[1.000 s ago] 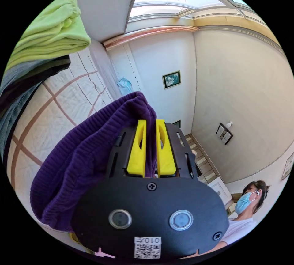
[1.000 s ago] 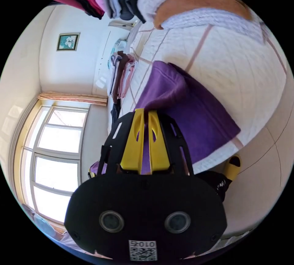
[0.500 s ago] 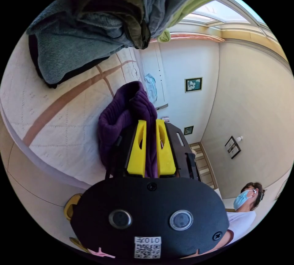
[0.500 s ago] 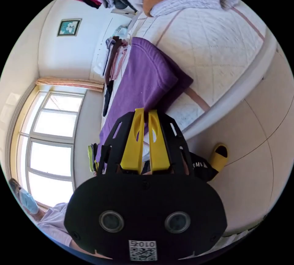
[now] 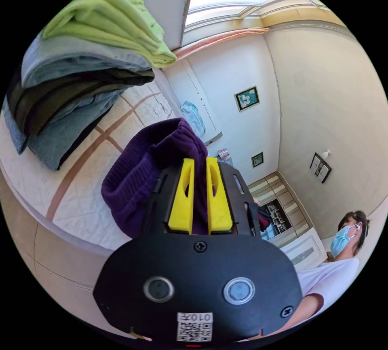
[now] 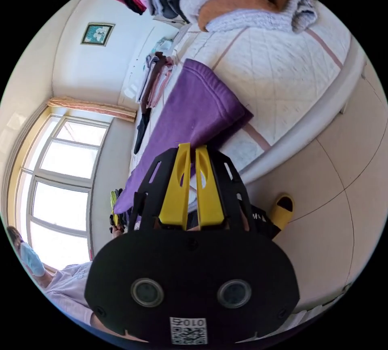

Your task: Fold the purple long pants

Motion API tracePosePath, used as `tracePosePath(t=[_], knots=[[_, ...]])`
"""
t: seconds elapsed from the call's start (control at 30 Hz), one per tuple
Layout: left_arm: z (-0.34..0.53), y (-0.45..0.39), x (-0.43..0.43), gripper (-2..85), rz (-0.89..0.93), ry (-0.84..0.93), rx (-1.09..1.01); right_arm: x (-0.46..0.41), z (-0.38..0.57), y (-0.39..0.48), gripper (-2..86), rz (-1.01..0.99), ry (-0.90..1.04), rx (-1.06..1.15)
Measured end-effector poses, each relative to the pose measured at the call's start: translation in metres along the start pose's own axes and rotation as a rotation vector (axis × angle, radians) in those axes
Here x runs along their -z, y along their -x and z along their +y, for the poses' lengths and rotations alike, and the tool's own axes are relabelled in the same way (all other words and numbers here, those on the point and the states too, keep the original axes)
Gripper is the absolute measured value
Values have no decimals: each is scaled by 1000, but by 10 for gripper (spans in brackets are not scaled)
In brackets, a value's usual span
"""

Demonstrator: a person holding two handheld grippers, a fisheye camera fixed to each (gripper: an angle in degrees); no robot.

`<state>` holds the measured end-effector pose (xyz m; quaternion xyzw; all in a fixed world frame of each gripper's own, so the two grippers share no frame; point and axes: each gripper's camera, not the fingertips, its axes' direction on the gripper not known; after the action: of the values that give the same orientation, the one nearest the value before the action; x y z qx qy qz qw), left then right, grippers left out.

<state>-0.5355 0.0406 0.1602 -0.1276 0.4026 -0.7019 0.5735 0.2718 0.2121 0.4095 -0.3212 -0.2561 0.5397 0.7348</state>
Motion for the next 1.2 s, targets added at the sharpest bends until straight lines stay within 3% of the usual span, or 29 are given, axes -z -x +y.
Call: tracePosePath(t=[0.3, 0.47, 0.57, 0.67, 0.73, 0.8, 0.97, 1.03, 1.2], knots=[[57, 26, 5, 60, 31, 6, 22, -27, 7, 0, 41, 81, 3, 8], [77, 57, -7, 62, 85, -8, 85, -40, 29, -16, 51, 10, -25, -20], [80, 46, -15, 64, 29, -3, 39, -33, 57, -9, 55, 131, -101, -31], [78, 4, -28, 62, -117, -15, -71, -15, 100, 28, 52, 386, -330, -3], [79, -37, -51, 61, -170, 16, -222, -24, 124, 75, 51, 408, -432, 158], [89, -84, -101, 59, -211, 122, -410, -46, 125, 107, 51, 349, -355, 294], [141, -113, -207, 61, -300, 389, -638, -93, 126, 149, 42, 139, -241, 418], [155, -102, -220, 64, -316, 406, -635, -115, 133, 164, 40, 118, -170, 467], [153, -63, -195, 77, -104, 370, -496, -144, 157, 176, 39, 188, -81, 560]])
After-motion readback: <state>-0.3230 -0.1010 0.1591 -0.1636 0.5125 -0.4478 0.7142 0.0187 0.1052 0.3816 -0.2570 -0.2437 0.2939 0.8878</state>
